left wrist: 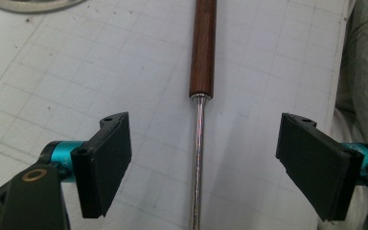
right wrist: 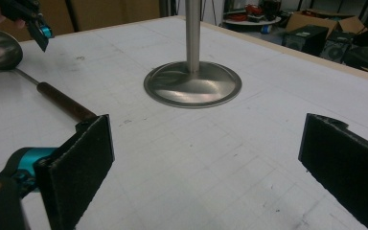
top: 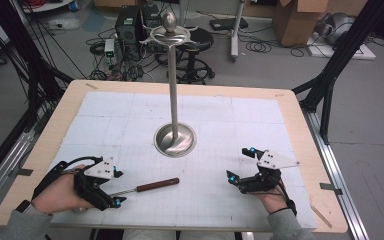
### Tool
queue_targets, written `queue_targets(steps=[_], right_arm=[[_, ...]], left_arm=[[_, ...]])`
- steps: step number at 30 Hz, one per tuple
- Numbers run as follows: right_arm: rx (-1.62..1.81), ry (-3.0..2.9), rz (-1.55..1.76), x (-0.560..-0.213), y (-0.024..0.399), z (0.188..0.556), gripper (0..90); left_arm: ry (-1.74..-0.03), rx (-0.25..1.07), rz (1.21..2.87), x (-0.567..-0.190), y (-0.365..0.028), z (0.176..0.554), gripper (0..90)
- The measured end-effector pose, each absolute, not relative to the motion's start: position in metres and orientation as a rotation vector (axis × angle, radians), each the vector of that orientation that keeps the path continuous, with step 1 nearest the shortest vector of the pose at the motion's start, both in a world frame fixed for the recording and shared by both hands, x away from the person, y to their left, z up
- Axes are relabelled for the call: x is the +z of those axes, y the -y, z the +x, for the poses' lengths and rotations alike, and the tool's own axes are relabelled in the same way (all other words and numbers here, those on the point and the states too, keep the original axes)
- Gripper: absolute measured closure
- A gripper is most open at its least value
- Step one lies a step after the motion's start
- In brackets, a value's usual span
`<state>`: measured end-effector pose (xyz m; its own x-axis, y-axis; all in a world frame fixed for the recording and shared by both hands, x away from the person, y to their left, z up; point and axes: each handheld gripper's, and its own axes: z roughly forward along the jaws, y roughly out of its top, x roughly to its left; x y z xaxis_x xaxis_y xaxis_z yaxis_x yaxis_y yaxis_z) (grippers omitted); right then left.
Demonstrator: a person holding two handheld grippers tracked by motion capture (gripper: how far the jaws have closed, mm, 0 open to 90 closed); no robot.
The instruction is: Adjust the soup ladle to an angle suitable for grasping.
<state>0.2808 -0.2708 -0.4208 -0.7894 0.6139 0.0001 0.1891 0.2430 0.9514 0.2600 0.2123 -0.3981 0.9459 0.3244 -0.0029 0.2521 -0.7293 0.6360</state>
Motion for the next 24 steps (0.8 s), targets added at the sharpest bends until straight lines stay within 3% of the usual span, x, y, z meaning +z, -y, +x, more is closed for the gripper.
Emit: queue_targets(steps=[24], right_arm=[[1.577, -2.139, 0.760, -0.421, 0.273, 0.281, 3.8]], left_arm=[[-0.427, 0.131, 2.735, -0.414, -0.214, 0.270, 46.4]])
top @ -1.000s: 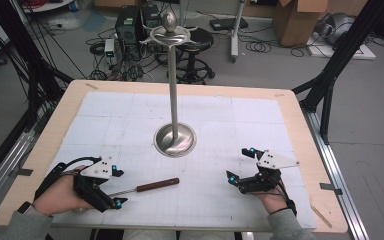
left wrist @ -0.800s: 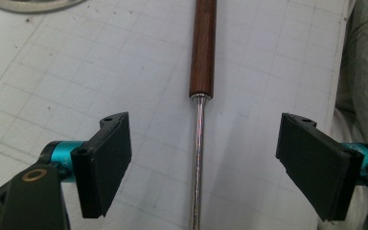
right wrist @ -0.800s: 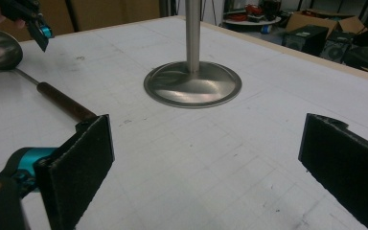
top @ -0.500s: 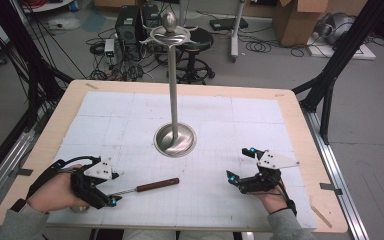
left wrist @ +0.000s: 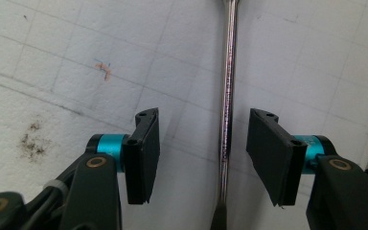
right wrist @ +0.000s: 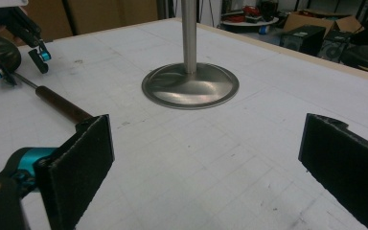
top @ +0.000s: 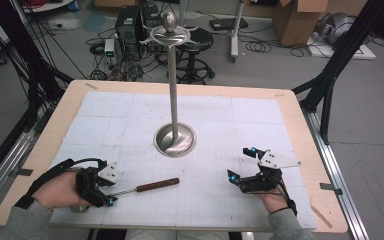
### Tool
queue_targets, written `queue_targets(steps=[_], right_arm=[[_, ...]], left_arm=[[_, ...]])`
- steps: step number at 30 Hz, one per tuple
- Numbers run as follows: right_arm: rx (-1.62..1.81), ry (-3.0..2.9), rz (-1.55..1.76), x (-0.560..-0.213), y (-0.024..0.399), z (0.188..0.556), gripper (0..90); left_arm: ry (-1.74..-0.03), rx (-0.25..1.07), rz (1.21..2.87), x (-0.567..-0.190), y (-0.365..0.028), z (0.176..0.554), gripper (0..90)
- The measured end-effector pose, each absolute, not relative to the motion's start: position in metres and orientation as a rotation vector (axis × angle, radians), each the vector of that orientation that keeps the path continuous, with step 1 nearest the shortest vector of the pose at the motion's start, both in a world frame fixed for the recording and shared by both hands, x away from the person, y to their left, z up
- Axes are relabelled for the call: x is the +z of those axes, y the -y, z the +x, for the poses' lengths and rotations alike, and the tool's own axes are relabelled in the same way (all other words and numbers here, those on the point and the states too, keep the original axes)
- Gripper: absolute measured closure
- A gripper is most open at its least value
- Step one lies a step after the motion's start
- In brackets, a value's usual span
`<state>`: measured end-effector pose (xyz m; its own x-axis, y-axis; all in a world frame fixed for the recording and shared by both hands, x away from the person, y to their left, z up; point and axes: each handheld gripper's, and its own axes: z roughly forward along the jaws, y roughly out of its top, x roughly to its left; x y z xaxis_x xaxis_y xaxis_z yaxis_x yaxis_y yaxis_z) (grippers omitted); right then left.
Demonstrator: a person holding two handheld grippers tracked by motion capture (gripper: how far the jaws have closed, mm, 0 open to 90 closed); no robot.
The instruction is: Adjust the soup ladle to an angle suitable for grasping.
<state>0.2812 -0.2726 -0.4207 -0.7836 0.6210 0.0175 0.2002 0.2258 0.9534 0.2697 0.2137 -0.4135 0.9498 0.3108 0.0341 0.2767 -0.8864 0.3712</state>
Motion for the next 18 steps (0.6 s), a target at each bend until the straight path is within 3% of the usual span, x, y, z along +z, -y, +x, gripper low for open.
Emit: queue_targets(steps=[10, 11, 14, 15, 18], right_arm=[[1.586, -2.139, 0.761, -0.4217, 0.2719, 0.2855, 3.8], [1.588, -2.140, 0.761, -0.4215, 0.2709, 0.2859, 3.8], [1.585, -2.146, 0.758, -0.4217, 0.2700, 0.2857, 3.8], [1.582, -2.148, 0.758, -0.4219, 0.2701, 0.2857, 3.8], [1.587, -2.148, 0.758, -0.4219, 0.2708, 0.2862, 3.8]], left_arm=[[-0.384, 0.121, 2.776, -0.4112, -0.2118, 0.2663, 58.7], [-0.371, 0.124, 2.784, -0.4107, -0.2112, 0.2652, 64.3], [-0.351, 0.117, 2.817, -0.4097, -0.2112, 0.2637, 69.9], [-0.343, 0.115, 2.827, -0.4093, -0.2115, 0.2638, 77.6], [-0.324, 0.101, 2.828, -0.4098, -0.2117, 0.2631, 83.1]])
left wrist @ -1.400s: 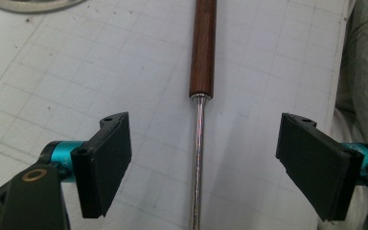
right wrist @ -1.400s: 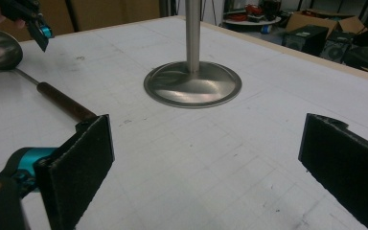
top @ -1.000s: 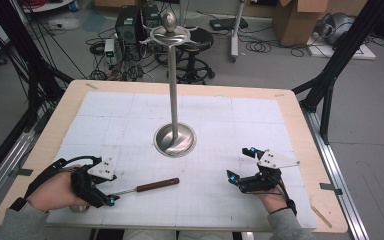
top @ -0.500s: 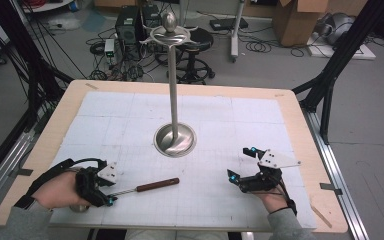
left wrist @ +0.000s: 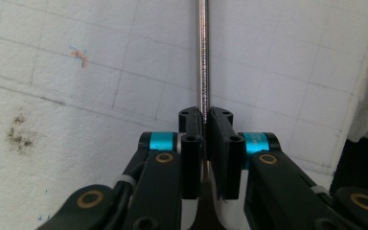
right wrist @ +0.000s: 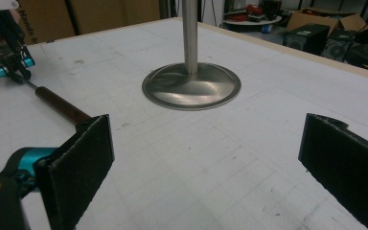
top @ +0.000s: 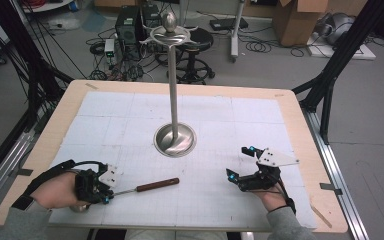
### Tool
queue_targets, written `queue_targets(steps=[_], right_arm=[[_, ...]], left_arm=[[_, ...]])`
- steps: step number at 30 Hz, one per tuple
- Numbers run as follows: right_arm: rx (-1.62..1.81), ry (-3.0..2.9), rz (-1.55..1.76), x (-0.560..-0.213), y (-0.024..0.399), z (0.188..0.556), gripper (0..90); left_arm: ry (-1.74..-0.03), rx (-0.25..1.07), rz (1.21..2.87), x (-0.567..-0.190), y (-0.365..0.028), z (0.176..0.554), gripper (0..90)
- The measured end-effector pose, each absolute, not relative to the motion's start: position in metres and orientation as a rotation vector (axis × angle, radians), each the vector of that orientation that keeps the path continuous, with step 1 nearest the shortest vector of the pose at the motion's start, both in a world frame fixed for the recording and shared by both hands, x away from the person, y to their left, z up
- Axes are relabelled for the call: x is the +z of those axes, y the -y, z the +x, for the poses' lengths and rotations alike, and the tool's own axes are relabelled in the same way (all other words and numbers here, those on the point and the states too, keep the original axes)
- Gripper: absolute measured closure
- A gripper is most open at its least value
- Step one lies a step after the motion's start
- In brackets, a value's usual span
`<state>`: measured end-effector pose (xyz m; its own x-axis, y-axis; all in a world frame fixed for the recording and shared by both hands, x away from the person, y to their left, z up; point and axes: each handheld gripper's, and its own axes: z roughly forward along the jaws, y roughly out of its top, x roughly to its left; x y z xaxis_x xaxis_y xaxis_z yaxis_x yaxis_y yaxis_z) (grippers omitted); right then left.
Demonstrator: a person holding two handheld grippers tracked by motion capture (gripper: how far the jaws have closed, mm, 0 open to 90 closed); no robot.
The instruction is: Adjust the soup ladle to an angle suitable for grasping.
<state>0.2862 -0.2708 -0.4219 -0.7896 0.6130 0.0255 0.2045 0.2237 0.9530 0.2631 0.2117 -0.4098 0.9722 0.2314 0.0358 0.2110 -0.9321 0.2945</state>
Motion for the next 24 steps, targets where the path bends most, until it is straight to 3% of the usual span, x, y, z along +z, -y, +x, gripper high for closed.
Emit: queue_targets(steps=[12, 24], right_arm=[[1.586, -2.146, 0.750, -0.422, 0.271, 0.286, 3.8], [1.597, -2.153, 0.740, -0.421, 0.268, 0.288, 3.8]], left_arm=[[-0.300, 0.156, 2.828, -0.408, -0.211, 0.261, 84.4], [-0.411, 0.265, 2.630, -0.385, -0.213, 0.254, 84.3]])
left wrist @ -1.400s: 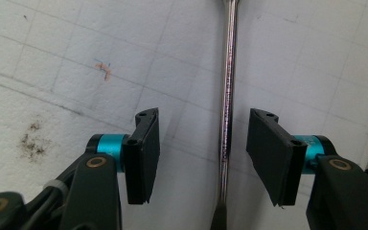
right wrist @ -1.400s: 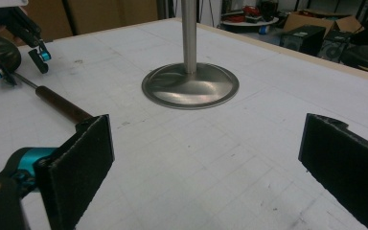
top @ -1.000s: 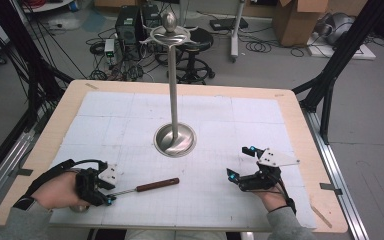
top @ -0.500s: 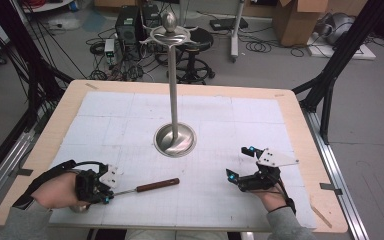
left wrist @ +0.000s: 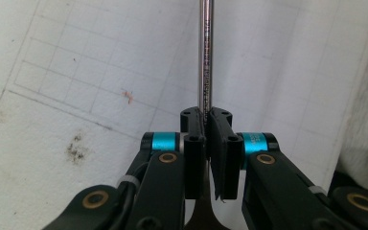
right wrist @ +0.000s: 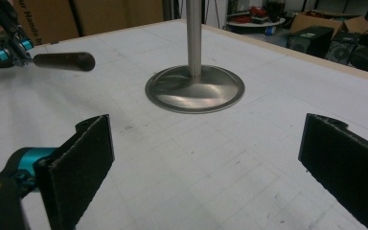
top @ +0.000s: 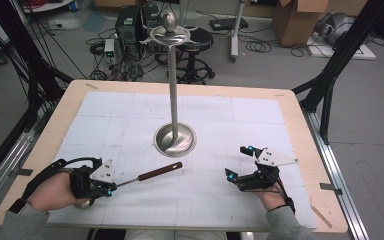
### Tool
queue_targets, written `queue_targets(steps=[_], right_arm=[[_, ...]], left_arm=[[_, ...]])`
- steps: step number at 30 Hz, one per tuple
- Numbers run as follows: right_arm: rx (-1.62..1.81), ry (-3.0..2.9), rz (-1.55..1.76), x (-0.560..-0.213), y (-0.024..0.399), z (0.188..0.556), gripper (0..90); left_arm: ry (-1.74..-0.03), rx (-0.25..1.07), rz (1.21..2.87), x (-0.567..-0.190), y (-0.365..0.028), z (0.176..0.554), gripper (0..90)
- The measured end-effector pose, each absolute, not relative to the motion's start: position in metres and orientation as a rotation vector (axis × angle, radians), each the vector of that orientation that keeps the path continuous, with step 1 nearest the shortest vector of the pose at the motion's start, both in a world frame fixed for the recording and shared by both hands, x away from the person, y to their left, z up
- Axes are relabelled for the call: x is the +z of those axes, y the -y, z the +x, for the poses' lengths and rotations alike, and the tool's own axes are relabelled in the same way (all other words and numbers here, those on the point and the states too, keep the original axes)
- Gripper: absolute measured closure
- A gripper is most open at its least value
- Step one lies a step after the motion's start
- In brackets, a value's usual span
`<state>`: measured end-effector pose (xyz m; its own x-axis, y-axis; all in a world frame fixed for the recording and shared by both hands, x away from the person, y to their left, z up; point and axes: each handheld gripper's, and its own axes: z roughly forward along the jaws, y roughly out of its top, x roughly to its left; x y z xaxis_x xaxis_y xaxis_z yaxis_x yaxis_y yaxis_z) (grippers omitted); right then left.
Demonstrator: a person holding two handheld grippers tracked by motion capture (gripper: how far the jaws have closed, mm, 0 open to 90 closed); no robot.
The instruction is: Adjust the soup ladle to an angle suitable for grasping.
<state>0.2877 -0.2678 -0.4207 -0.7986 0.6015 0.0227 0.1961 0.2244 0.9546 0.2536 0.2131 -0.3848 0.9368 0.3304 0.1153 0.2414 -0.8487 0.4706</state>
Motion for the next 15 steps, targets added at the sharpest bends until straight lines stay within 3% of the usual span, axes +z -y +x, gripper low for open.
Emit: queue_targets(steps=[15], right_arm=[[1.660, -2.136, 0.742, -0.417, 0.259, 0.299, 3.8]], left_arm=[[-0.587, 0.287, 2.338, -0.379, -0.242, 0.244, 84.4]])
